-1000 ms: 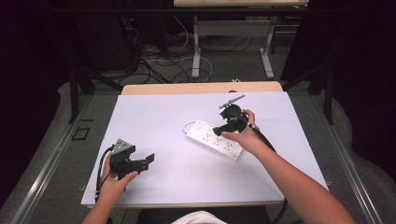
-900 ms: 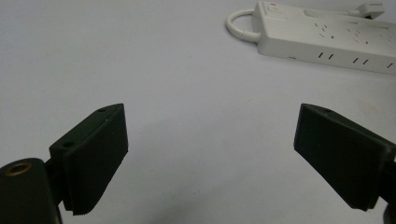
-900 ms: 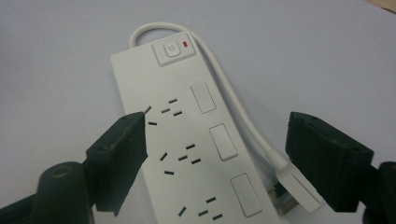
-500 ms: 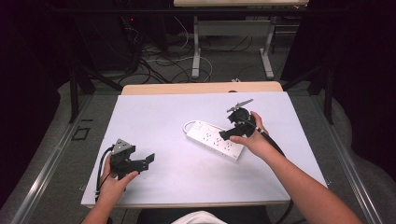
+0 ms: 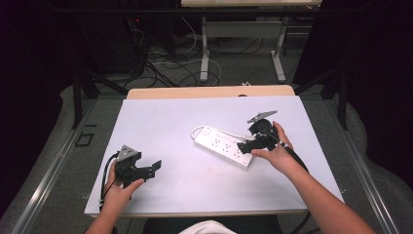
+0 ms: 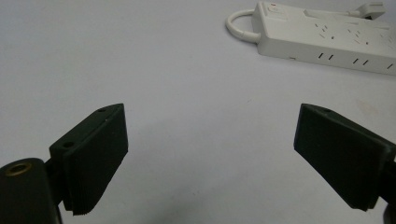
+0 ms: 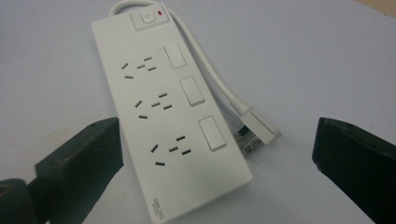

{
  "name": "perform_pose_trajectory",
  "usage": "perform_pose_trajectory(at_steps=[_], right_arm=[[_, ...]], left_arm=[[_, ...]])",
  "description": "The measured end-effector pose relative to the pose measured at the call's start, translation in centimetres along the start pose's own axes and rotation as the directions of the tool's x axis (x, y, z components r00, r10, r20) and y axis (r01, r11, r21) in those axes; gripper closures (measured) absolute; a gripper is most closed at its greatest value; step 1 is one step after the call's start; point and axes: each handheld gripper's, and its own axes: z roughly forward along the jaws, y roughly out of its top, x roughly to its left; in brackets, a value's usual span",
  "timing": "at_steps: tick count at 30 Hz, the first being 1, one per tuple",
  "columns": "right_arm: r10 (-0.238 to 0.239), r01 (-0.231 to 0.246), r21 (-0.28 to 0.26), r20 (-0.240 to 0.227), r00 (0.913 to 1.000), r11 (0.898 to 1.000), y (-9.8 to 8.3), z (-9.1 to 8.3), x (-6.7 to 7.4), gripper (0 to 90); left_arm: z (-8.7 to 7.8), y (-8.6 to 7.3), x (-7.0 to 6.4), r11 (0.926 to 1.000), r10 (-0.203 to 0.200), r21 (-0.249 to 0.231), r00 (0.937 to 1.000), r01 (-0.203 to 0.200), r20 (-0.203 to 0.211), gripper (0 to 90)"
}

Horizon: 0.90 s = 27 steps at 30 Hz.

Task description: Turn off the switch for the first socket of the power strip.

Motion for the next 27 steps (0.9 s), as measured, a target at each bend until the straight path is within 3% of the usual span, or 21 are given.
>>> perform_pose_trajectory(at_steps=[5, 16, 26, 27], right_arm=[[0.006, -0.005, -0.023, 0.014, 0.9999, 1.000, -1.0, -1.0, -0.3, 0.0], [0.076, -0.074, -0.079, 0.015, 0.9970, 0.994, -3.5, -2.9, -1.4, 0.0], [0.115, -0.110, -0.102, 0.037, 0.9927, 0.989, -6.2, -3.3, -2.2, 0.0], [0.103, -0.098, -0.105, 0.042, 0.9938, 0.990, -6.5, -3.3, -2.4, 0.0]], left_arm=[[0.1, 0.0, -0.1, 1.0000, -0.002, -0.009, 1.0000, 0.002, -0.005, 9.7], [0.0, 0.0, 0.0, 1.0000, -0.004, -0.003, 1.0000, 0.004, -0.004, 9.7], [0.1, 0.0, -0.1, 0.9999, -0.002, -0.011, 1.0000, 0.002, -0.007, 9.6], [0.1, 0.0, -0.1, 0.9999, -0.002, -0.011, 1.0000, 0.002, -0.008, 9.5]])
